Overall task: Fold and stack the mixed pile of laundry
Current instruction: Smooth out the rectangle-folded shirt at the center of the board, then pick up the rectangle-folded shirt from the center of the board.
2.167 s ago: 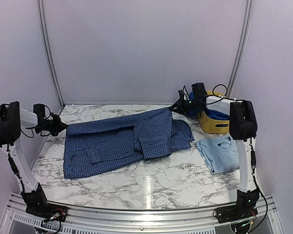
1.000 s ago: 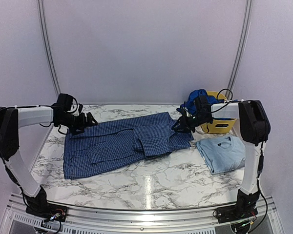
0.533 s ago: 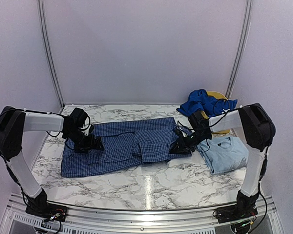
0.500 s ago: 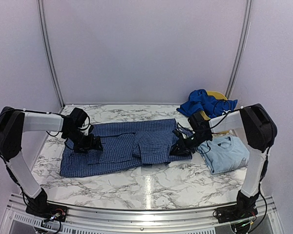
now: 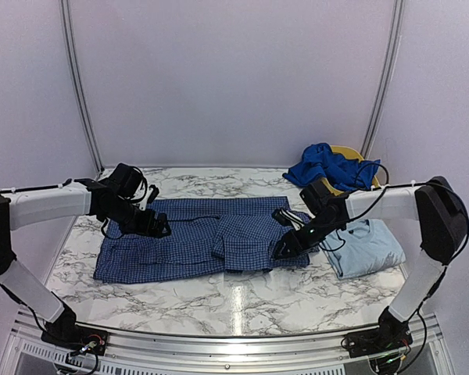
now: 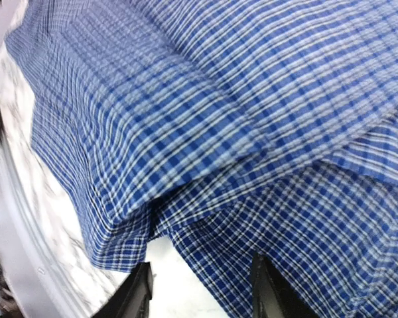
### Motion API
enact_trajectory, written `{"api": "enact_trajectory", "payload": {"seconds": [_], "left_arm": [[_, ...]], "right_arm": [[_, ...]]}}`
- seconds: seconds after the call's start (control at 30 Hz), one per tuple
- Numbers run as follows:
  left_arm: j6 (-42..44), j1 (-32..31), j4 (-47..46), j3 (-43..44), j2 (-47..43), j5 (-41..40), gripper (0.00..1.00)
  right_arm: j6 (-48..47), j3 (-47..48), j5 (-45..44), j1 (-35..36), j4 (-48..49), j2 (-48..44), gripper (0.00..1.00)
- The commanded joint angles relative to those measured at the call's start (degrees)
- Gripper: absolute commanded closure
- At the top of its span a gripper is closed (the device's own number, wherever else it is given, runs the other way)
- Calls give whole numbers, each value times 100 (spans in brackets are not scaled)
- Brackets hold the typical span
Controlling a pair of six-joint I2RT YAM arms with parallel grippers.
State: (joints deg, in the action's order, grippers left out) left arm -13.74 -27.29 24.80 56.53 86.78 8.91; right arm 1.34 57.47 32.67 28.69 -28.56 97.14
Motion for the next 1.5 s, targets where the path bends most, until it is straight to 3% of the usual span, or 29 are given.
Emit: {"api": "enact_trajectory", "payload": {"seconds": [0.0, 0.17, 0.3, 0.47, 0.57, 0.63, 0.87, 1.07, 1.47], "left_arm": [[239, -220, -625, 222, -174, 41, 1], [58, -813, -834, 578, 556, 1214, 1], [-393, -1747, -1349, 634, 1048, 1180, 1], [-1172, -2294, -1912, 748, 1662, 1320, 1], [-1386, -2547, -2059, 858, 1921, 1331, 7], [-1510, -2628, -2163, 896, 2072, 1345, 15], [-1713, -2635, -2398, 1053, 1928, 1323, 69], [-1638, -2633, -2203, 1316, 1378, 1477, 98], [-1374, -2527, -1399, 2493, 904, 1369, 100]], "right_arm": [[-192, -79, -505, 205, -242, 153, 60], [196, -110, -93, 201, 12, 106, 62], [392, -162, 217, 203, 179, 138, 62], [671, -284, 406, 201, 400, 69, 62], [864, -366, 541, 174, 557, 51, 63], [992, -428, 630, 162, 658, 19, 63], [1065, -795, 664, 155, 813, -90, 63], [1222, -1058, 729, 121, 988, -51, 59], [1081, -1707, 803, 40, 679, -1082, 49]]}}
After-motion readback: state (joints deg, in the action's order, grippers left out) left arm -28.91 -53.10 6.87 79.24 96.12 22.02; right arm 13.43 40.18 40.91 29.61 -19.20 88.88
